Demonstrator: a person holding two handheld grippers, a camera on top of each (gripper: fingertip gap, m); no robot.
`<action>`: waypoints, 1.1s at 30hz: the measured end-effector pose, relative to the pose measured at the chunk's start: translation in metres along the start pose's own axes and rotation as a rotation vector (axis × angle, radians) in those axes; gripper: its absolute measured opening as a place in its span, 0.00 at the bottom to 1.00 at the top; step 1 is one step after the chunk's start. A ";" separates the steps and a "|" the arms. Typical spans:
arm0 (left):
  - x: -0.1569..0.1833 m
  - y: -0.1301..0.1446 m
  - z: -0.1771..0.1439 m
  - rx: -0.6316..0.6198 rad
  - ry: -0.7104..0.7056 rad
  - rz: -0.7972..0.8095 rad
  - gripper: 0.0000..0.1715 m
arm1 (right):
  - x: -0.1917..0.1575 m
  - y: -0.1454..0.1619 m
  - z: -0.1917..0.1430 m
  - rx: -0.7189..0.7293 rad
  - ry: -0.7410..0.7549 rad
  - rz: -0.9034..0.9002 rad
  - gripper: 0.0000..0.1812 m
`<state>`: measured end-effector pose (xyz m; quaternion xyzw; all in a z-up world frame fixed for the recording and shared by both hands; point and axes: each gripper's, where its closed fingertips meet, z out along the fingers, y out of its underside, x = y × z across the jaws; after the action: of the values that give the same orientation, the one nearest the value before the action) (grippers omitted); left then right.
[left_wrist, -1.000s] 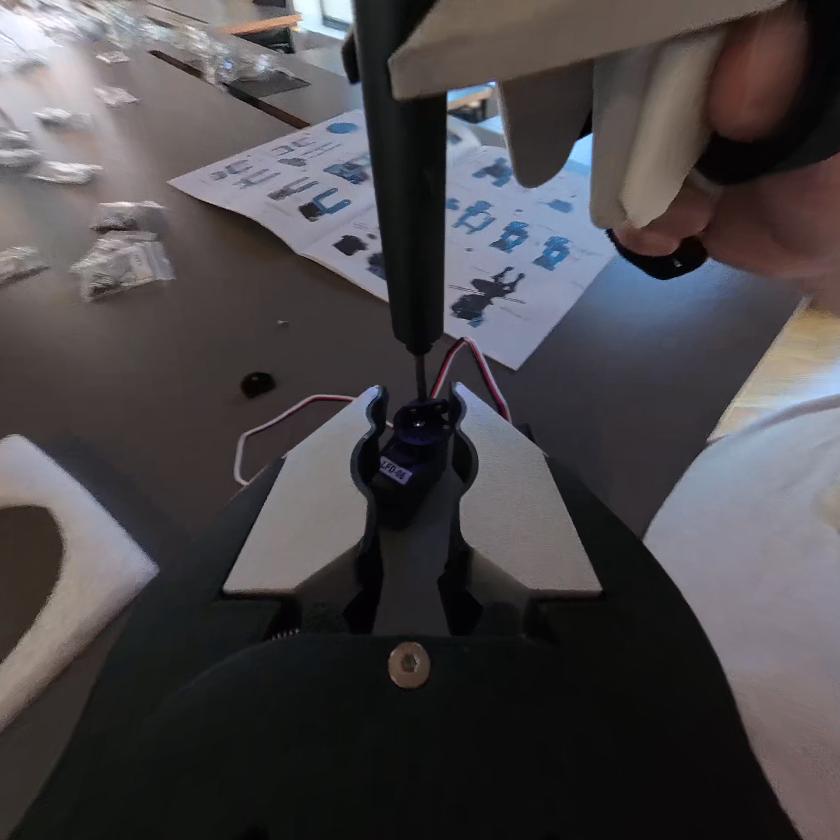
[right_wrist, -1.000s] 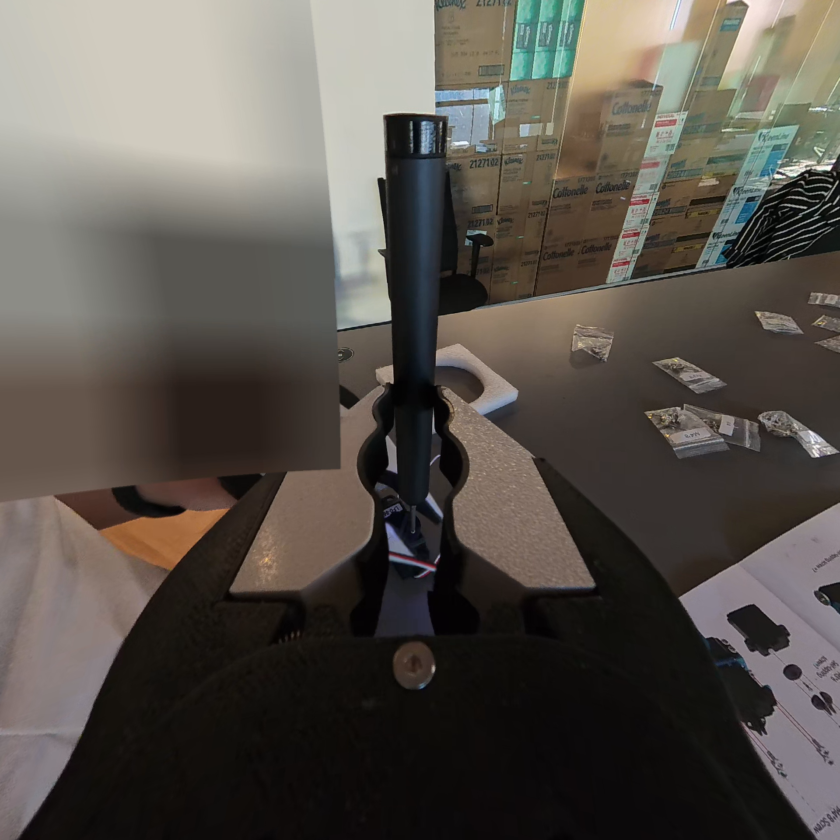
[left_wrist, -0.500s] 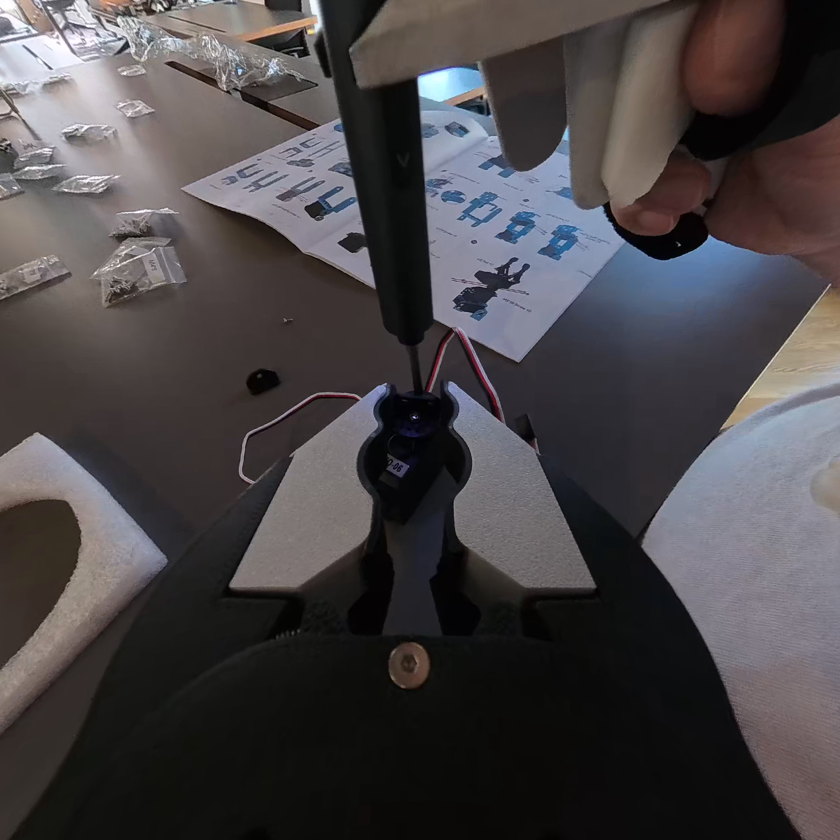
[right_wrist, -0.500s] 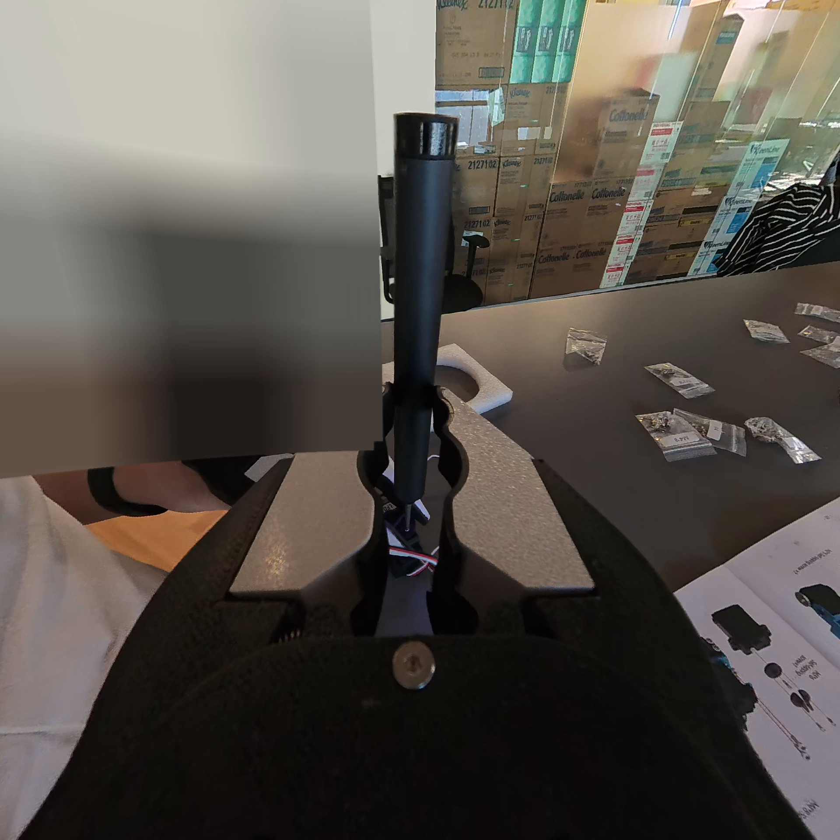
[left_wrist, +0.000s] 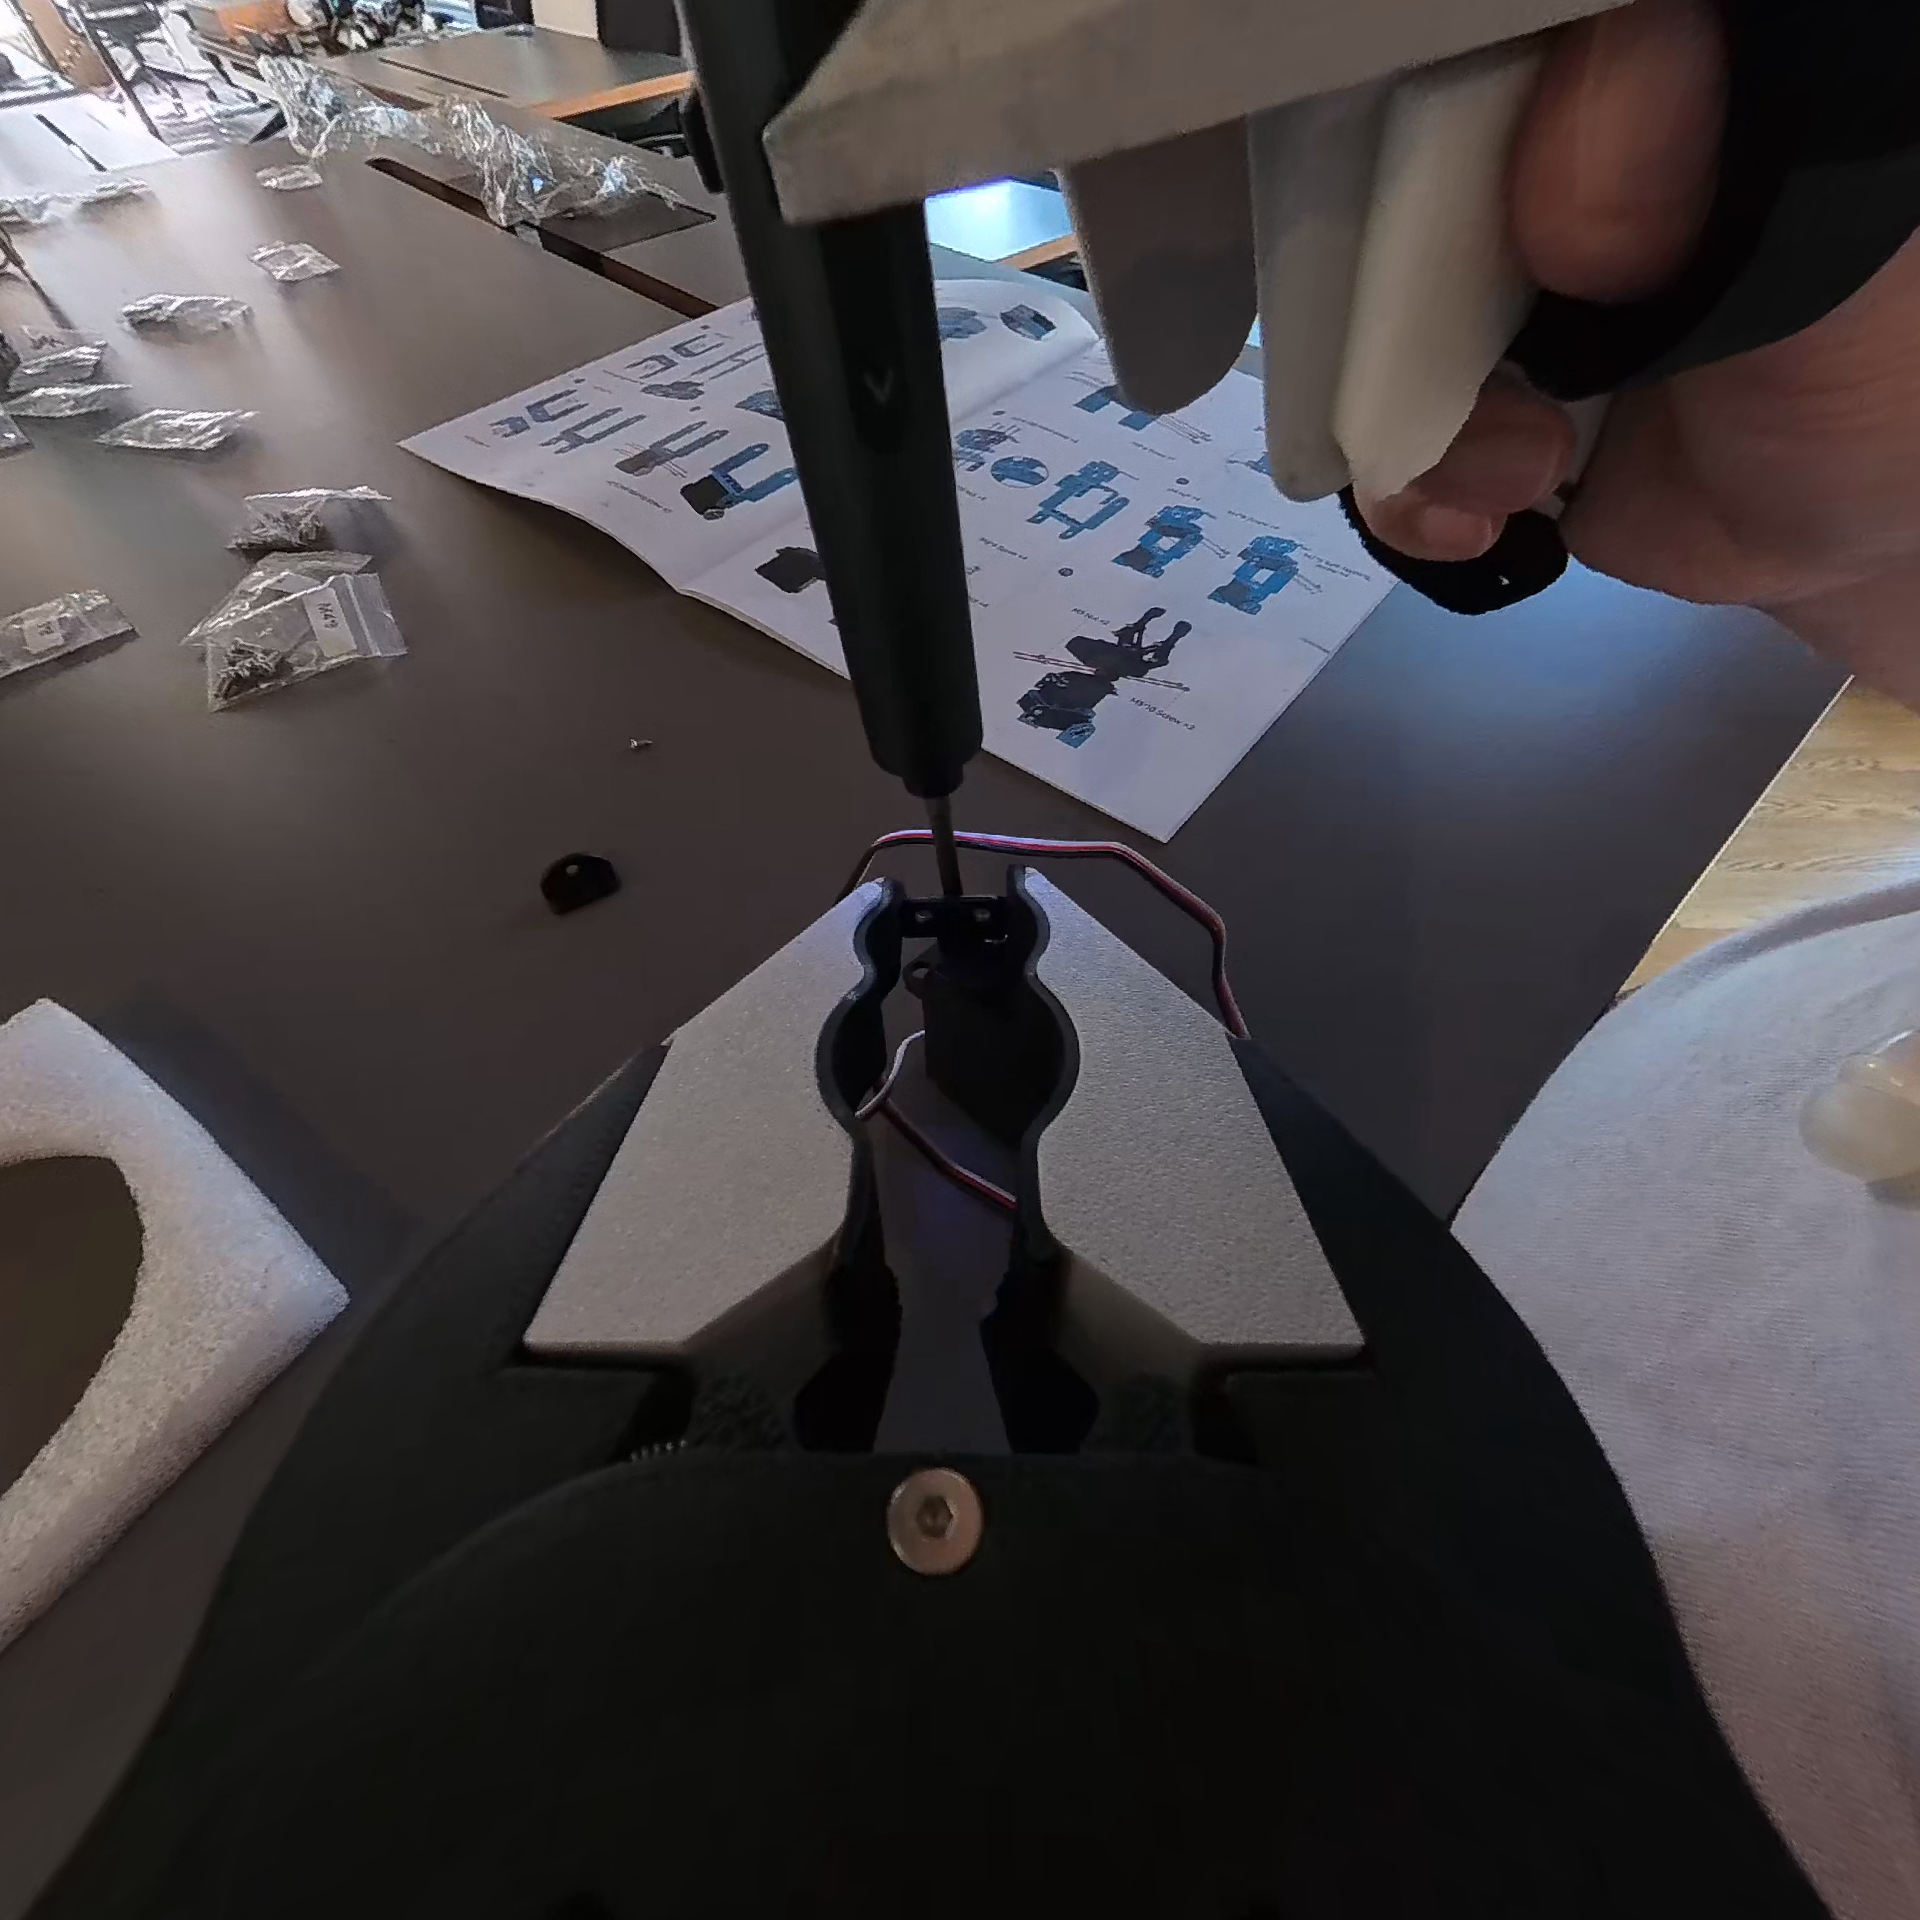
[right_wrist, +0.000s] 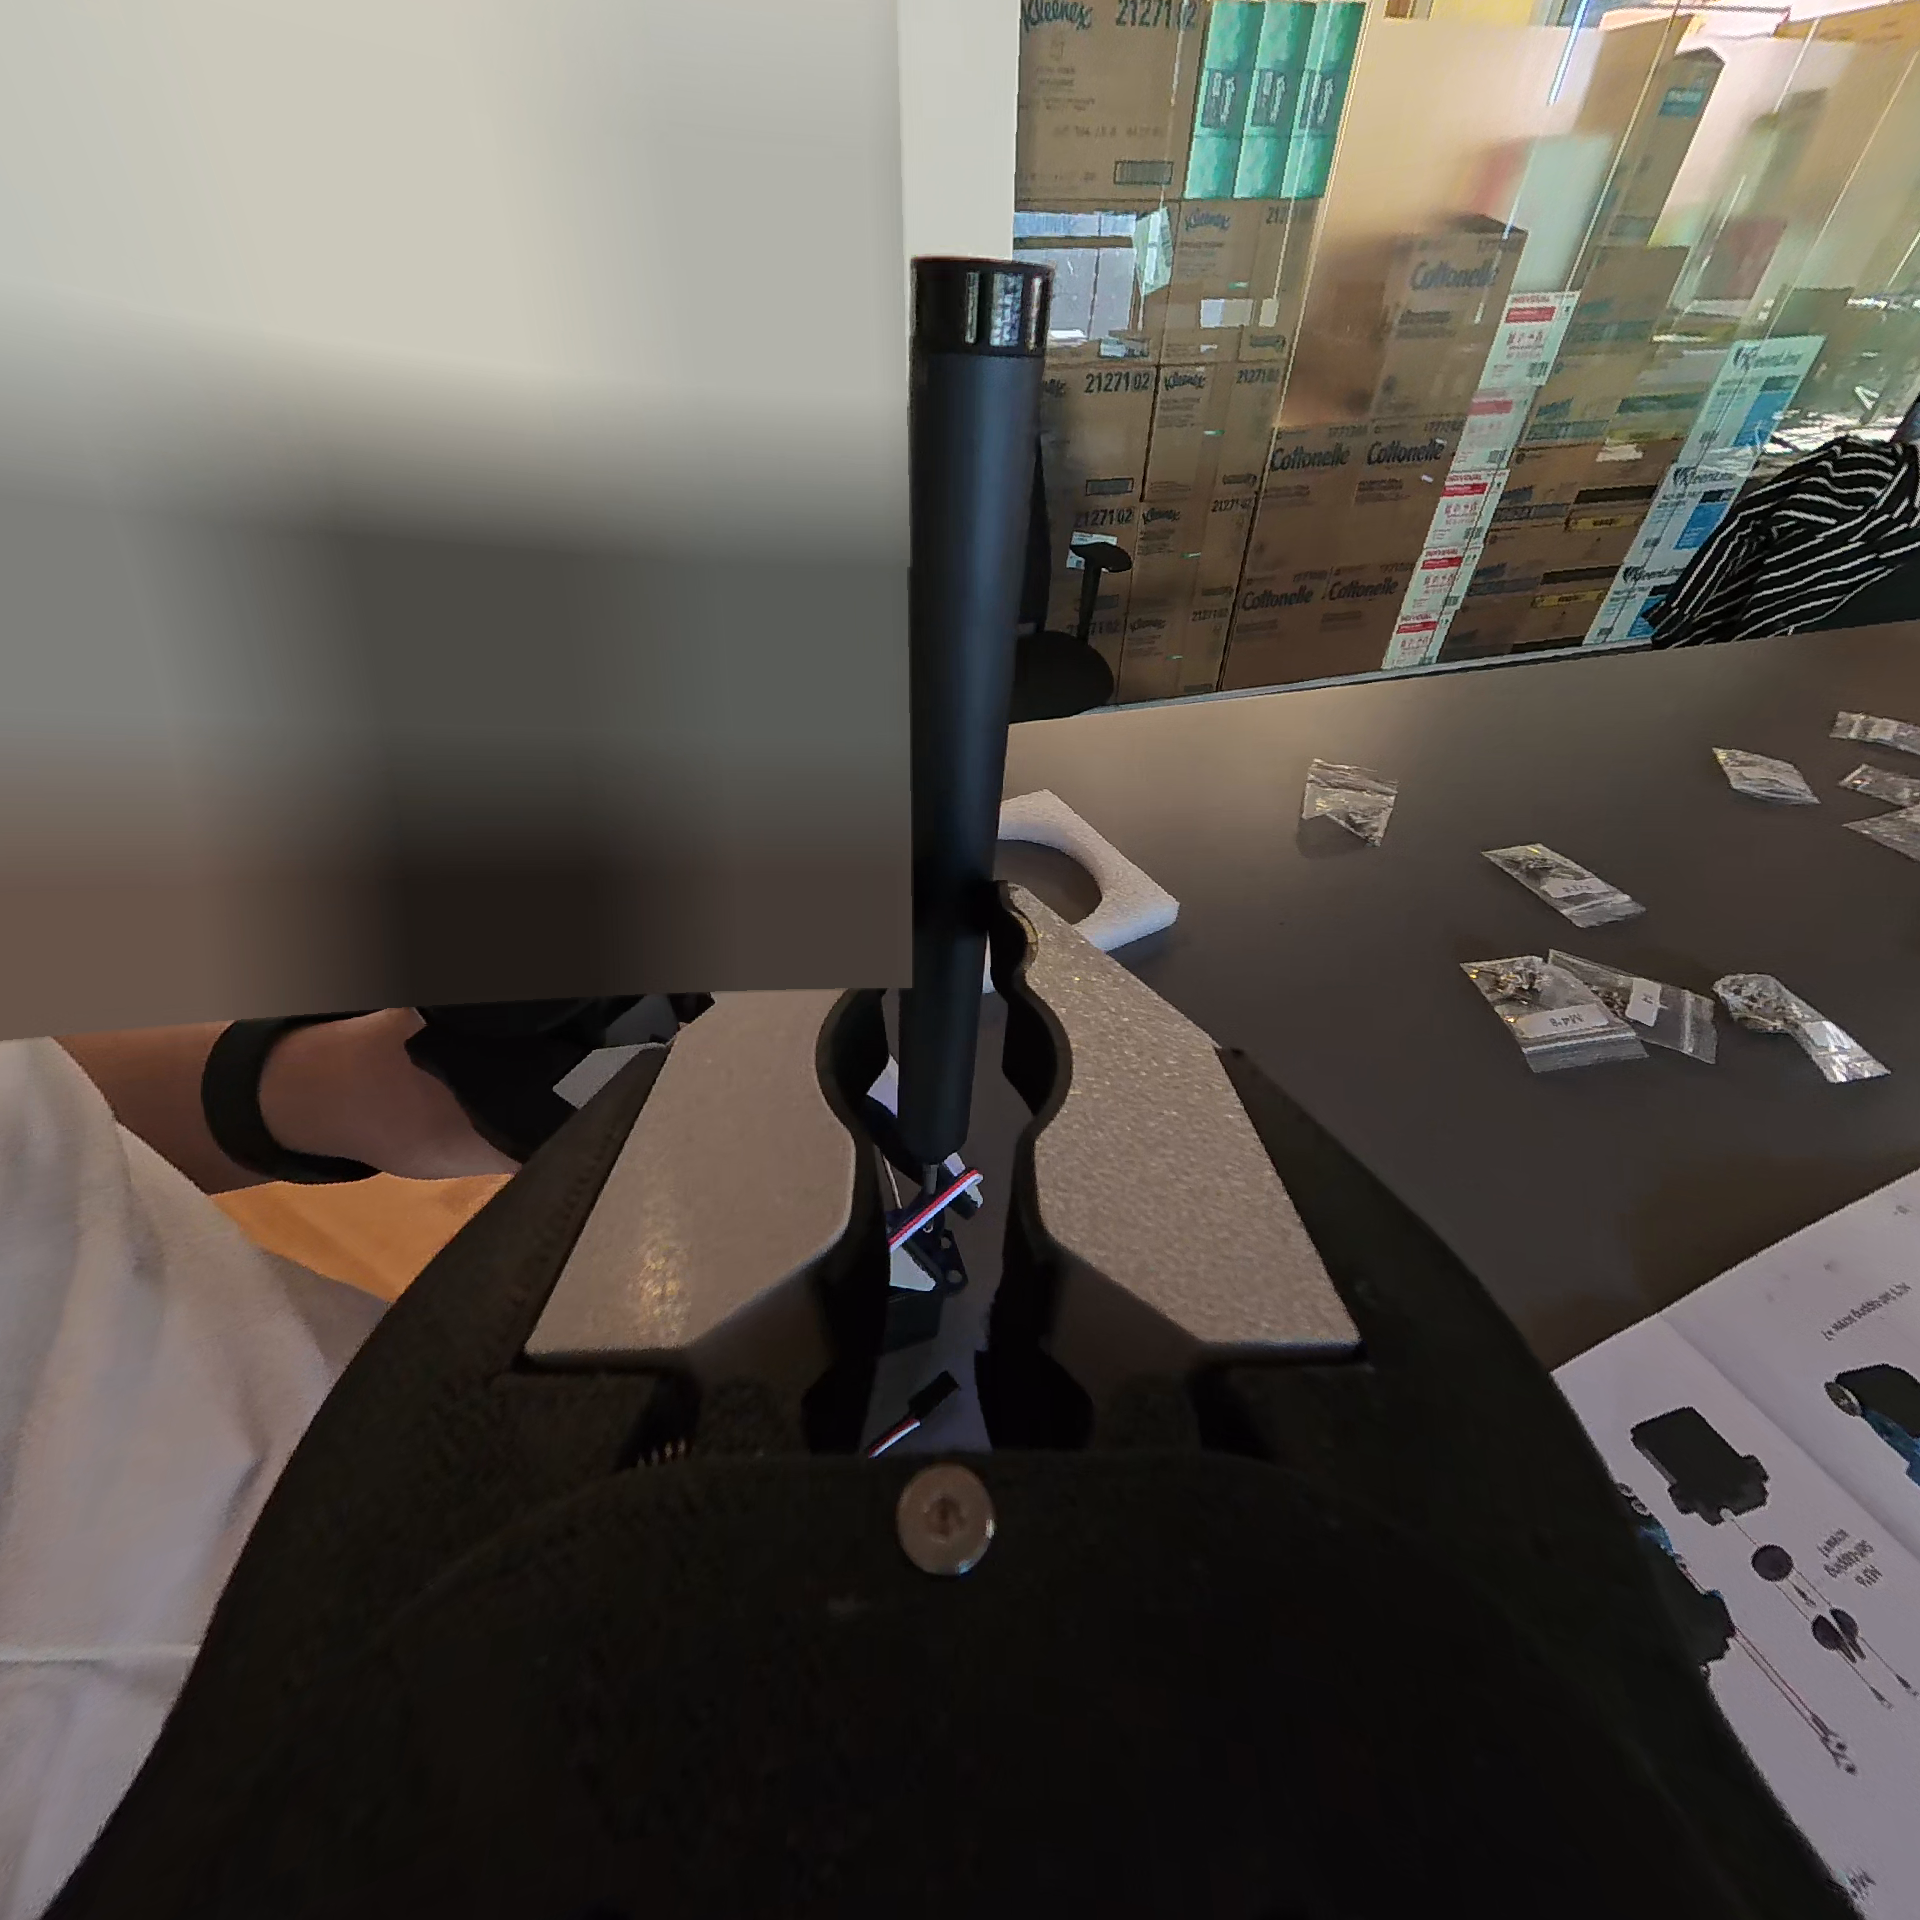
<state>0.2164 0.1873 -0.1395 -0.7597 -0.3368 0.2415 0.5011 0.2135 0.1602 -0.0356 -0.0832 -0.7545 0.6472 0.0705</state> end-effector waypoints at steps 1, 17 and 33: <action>0.000 0.000 0.000 0.000 -0.001 0.001 0.11 | 0.000 0.000 0.000 -0.002 0.000 -0.001 0.08; 0.003 -0.001 -0.001 0.005 -0.010 0.012 0.11 | -0.004 -0.001 -0.002 0.006 -0.064 0.032 0.08; 0.003 0.000 -0.002 -0.006 -0.012 0.018 0.11 | -0.007 -0.002 -0.007 0.008 -0.099 0.048 0.08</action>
<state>0.2195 0.1883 -0.1384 -0.7628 -0.3336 0.2494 0.4946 0.2215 0.1649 -0.0329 -0.0689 -0.7522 0.6551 0.0177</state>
